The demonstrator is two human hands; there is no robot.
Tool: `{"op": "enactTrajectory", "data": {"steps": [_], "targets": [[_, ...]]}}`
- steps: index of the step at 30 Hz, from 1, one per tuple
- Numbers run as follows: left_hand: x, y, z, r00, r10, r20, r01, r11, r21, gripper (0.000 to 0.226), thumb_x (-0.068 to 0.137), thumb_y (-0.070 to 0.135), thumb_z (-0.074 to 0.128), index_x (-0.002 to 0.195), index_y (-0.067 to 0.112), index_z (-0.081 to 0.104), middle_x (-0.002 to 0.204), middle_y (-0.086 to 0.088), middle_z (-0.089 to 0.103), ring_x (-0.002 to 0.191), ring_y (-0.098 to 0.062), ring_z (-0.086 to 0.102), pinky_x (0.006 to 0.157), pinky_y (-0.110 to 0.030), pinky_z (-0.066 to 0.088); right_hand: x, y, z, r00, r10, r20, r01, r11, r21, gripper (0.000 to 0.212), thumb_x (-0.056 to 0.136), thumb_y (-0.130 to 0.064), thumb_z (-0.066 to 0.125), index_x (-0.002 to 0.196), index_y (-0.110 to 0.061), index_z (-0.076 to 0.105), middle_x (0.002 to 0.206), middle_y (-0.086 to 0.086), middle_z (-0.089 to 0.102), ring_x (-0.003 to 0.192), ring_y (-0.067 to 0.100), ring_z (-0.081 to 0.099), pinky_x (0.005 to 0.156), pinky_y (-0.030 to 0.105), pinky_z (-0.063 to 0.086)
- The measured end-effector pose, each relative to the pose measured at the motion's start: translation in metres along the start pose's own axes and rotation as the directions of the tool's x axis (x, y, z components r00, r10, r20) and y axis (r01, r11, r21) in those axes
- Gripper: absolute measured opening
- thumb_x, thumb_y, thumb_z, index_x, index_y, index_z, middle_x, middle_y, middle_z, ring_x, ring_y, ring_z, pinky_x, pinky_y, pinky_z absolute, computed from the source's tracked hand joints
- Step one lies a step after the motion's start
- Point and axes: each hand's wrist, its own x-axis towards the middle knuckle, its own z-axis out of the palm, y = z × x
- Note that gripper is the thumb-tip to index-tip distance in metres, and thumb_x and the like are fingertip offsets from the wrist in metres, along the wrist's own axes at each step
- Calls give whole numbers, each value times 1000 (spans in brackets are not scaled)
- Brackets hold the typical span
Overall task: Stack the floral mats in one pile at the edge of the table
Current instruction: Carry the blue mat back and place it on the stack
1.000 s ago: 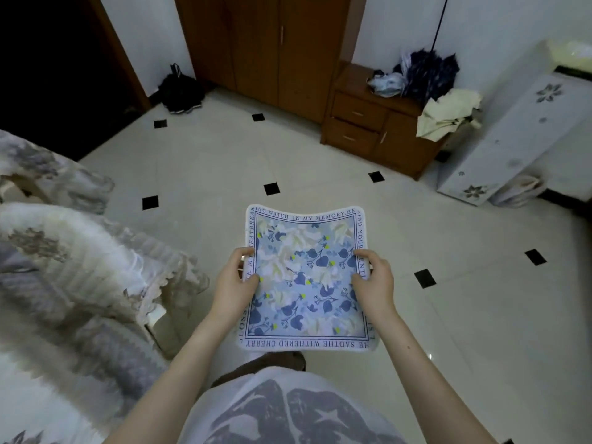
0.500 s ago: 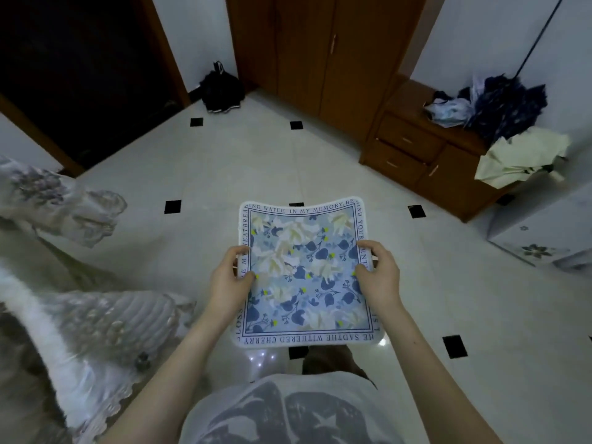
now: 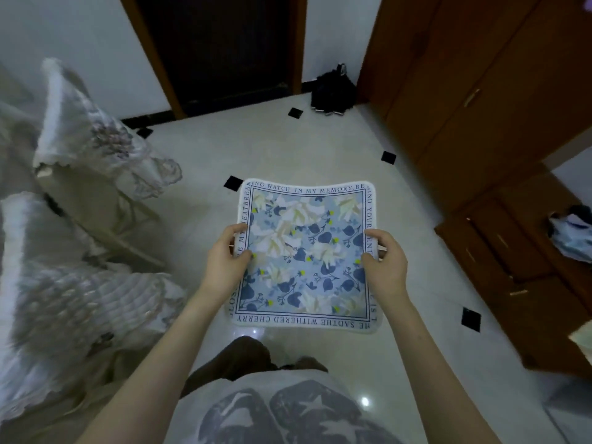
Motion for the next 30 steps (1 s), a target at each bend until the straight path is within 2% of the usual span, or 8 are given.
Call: {"op": "enactTrajectory", "data": {"steps": [3,6,12,16,21,25,28,30], "targets": [[30,0,-9,994,-59,-87,59,998,-2,47,82,1,58,123,24,52,91,4,61,76,-26,60,70,-41,53,42,-17,28,996,-31,79,30,1000,8,44,80,11,50,112,-18,61,115,12,60,81,14,55,55,1,44],[69,-2,-22,985,-98,-144,96,995,-20,47,82,2,58,122,26,52,91,6,61,81,-26,61,73,-40,53,85,-39,64,988,-33,152,33,999,3,44,82,10,49,112,-19,61,115,13,60,71,7,55,51,5,45],[171,0,-66,970,-101,-220,79,991,-108,45,84,4,58,121,29,53,95,11,60,71,5,58,58,-14,48,166,-103,143,973,-90,212,82,996,44,44,82,11,47,110,-20,62,110,10,61,57,-9,58,43,10,45],[237,19,-105,969,-80,-235,58,994,-96,46,84,3,57,122,28,52,103,5,63,79,-1,60,69,-27,54,218,-155,192,969,-109,220,97,993,61,45,81,10,48,105,-24,62,101,9,63,58,7,55,43,16,47],[321,40,-141,970,-48,-240,37,998,-52,46,85,4,57,123,27,50,100,7,63,87,-29,65,77,-50,56,280,-205,243,961,-156,229,135,986,102,43,82,10,48,105,-25,61,91,-2,60,64,11,55,44,15,46],[386,50,-148,962,-72,-262,58,996,-61,46,85,6,58,123,32,50,92,23,59,82,-16,65,75,-49,57,337,-232,277,957,-152,246,129,986,108,41,83,8,50,106,-23,61,87,-9,58,66,9,56,44,13,48],[438,56,-146,957,-96,-275,75,994,-86,47,85,5,57,122,31,49,90,16,60,87,-28,65,76,-51,56,392,-250,306,942,-178,283,160,983,88,41,82,10,50,107,-21,61,88,-6,58,64,12,56,44,15,47],[474,61,-145,943,-121,-309,92,990,-107,47,85,4,57,122,31,49,94,8,64,85,-26,65,75,-49,57,430,-265,328,927,-200,317,185,980,78,41,82,9,49,106,-22,61,88,-8,58,63,9,56,44,14,47]]}}
